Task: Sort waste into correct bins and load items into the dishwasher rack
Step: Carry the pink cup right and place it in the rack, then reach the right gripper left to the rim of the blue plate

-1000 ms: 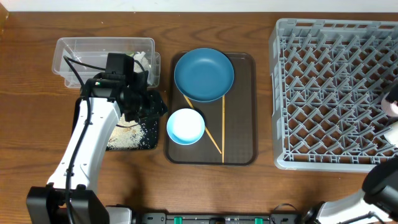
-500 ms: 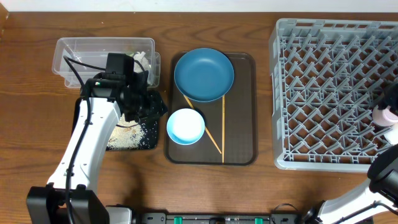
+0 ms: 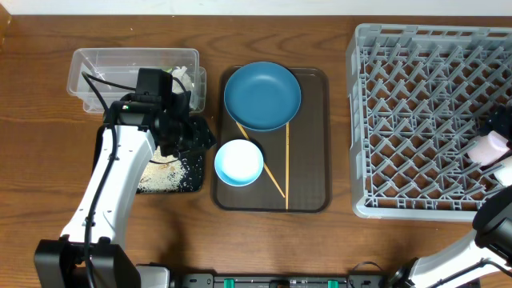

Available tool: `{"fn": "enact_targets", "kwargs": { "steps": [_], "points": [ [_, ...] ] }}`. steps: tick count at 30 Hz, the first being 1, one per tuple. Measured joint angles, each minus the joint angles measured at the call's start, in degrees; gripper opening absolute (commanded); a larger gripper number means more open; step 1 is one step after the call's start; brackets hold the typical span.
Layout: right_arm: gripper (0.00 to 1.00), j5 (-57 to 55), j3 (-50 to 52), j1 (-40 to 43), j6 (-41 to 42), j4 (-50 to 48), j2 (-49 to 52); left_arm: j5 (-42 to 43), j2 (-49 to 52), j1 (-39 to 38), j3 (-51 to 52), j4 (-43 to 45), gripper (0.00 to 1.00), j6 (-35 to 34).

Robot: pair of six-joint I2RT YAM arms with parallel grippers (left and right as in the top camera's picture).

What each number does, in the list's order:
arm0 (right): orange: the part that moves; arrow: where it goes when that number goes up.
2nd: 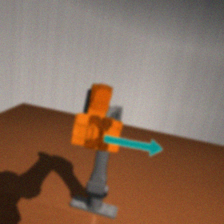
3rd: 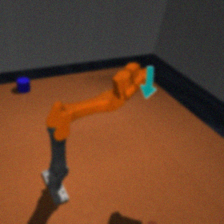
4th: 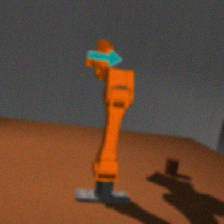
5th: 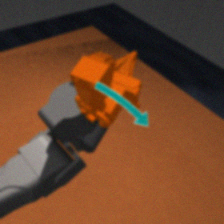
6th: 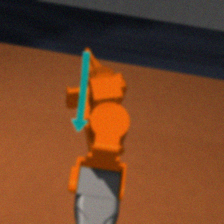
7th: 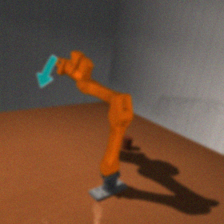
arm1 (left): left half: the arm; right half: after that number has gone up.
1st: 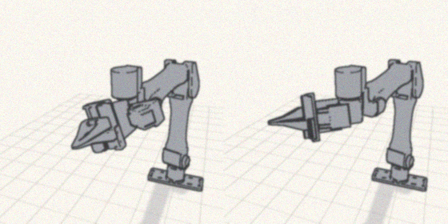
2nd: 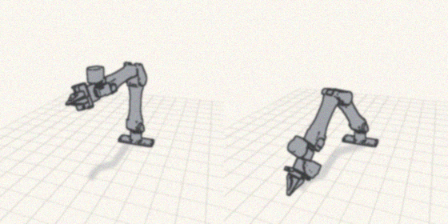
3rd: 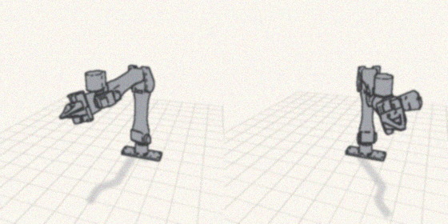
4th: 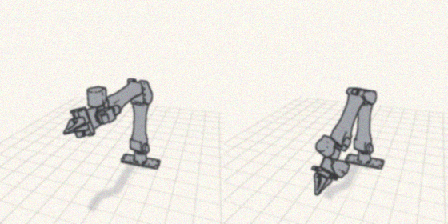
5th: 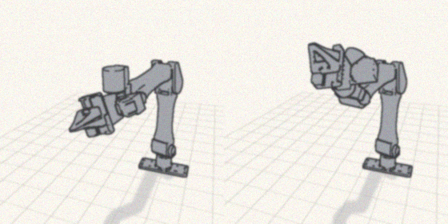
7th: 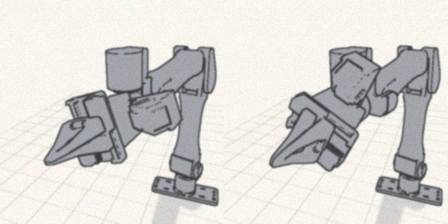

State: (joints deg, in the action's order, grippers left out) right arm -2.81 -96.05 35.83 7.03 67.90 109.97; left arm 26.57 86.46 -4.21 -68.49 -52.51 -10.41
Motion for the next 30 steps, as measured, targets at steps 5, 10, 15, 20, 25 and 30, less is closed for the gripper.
{"fn": "enact_targets", "kwargs": {
  "steps": [5,10,15,20,25,30],
  "points": [
    [0.84,2.0,0.0,-1.1,0.0,-0.6,-1.5,0.0,0.0,0.0,0.0,-0.3,0.49,0.0],
    [0.8,7.0,0.0,-5.3,-0.1,-3.7,-8.3,-0.2,0.0,0.0,0.0,-0.9,0.48,0.0],
    [0.8,14.8,-0.7,-13.8,-1.2,-7.5,-16.6,-3.4,0.0,0.0,0.0,-2.7,0.49,0.0],
    [0.8,18.9,-1.1,-26.6,-1.7,-11.3,-17.7,-7.7,0.0,0.0,0.0,-5.5,0.51,0.0],
    [0.8,20.0,-1.1,-38.1,-2.0,-16.0,-13.4,-10.9,0.0,0.0,0.0,-6.7,0.55,0.0],
    [0.79,17.0,-1.1,-47.5,-1.9,-20.1,-6.6,-12.2,0.0,0.0,0.0,-7.0,0.59,0.0]
  ]
}}
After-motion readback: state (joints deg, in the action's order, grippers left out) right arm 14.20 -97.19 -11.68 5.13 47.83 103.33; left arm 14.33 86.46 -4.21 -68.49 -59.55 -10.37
